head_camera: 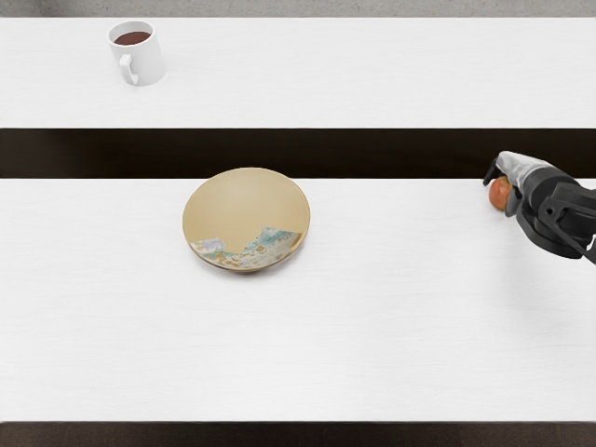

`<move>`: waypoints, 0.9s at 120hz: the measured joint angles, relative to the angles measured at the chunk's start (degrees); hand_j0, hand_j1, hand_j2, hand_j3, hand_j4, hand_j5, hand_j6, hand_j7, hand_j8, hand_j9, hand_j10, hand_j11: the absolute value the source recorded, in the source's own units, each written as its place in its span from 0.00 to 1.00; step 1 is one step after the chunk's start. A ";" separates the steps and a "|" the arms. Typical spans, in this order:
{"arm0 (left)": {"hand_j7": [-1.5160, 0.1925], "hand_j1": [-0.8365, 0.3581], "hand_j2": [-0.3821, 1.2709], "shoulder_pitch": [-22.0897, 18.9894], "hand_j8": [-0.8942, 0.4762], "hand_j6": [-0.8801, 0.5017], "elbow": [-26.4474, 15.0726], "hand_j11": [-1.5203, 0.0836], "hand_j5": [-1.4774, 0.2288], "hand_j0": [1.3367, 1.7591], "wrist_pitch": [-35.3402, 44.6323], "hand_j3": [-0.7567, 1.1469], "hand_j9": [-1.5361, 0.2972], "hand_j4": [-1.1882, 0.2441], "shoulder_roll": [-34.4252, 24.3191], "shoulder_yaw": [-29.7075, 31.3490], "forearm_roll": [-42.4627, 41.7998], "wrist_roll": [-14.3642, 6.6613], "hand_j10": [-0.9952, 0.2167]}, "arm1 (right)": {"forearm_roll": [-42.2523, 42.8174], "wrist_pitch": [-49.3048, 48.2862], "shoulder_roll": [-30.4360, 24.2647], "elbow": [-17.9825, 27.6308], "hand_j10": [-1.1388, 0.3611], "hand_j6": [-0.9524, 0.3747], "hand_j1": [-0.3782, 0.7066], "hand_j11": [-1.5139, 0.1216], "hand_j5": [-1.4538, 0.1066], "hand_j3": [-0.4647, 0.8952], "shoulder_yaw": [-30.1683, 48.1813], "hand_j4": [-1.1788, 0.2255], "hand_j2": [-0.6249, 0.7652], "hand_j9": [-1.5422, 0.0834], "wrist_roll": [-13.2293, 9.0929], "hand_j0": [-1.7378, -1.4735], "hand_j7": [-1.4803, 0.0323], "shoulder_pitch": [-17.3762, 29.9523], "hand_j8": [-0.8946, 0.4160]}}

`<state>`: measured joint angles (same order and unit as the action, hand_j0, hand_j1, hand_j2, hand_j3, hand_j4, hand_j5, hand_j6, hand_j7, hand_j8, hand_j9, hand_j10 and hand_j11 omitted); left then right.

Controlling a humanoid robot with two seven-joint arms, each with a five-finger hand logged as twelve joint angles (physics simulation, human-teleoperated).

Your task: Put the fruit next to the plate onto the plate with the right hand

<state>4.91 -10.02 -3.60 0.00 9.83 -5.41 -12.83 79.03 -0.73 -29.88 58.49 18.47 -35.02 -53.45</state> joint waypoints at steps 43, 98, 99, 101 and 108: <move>0.89 0.99 0.23 0.01 0.65 0.64 0.00 0.95 0.87 0.76 0.00 0.40 0.84 0.83 0.00 0.00 0.00 0.00 0.82 | -0.08 -0.19 0.01 -0.10 0.34 0.41 0.60 0.34 0.34 0.34 0.02 0.31 0.63 0.37 0.02 0.33 0.35 0.02 0.36; 0.89 0.99 0.23 0.00 0.65 0.64 0.00 0.95 0.87 0.76 0.00 0.40 0.84 0.83 0.00 0.00 -0.02 0.00 0.82 | -1.22 -0.54 1.04 1.92 0.40 0.49 0.65 0.25 0.24 0.34 0.63 0.40 0.68 0.29 0.02 0.34 0.27 -1.76 0.45; 0.89 0.99 0.23 0.00 0.65 0.64 0.00 0.95 0.87 0.76 0.00 0.40 0.84 0.83 0.00 0.00 -0.02 0.00 0.82 | -1.23 -0.56 1.03 2.17 0.40 0.50 0.65 0.25 0.24 0.34 0.62 0.40 0.68 0.28 0.02 0.34 0.27 -1.80 0.45; 0.89 0.99 0.23 -0.02 0.65 0.64 0.00 0.95 0.87 0.76 0.00 0.40 0.84 0.83 0.00 0.00 -0.02 0.00 0.82 | -1.25 -0.58 1.00 2.70 0.40 0.50 0.65 0.25 0.24 0.34 0.61 0.41 0.68 0.28 0.02 0.34 0.27 -1.87 0.45; 0.89 0.99 0.23 0.01 0.65 0.64 0.00 0.95 0.87 0.76 0.00 0.40 0.84 0.83 0.00 0.00 -0.02 0.00 0.82 | -1.34 -0.66 0.74 4.81 0.40 0.49 0.65 0.25 0.23 0.34 0.61 0.40 0.66 0.28 0.02 0.34 0.27 -2.13 0.45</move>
<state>4.92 -10.02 -3.60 0.00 9.83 -5.43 -12.83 77.69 -1.40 -29.14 63.29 19.08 -35.01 -55.58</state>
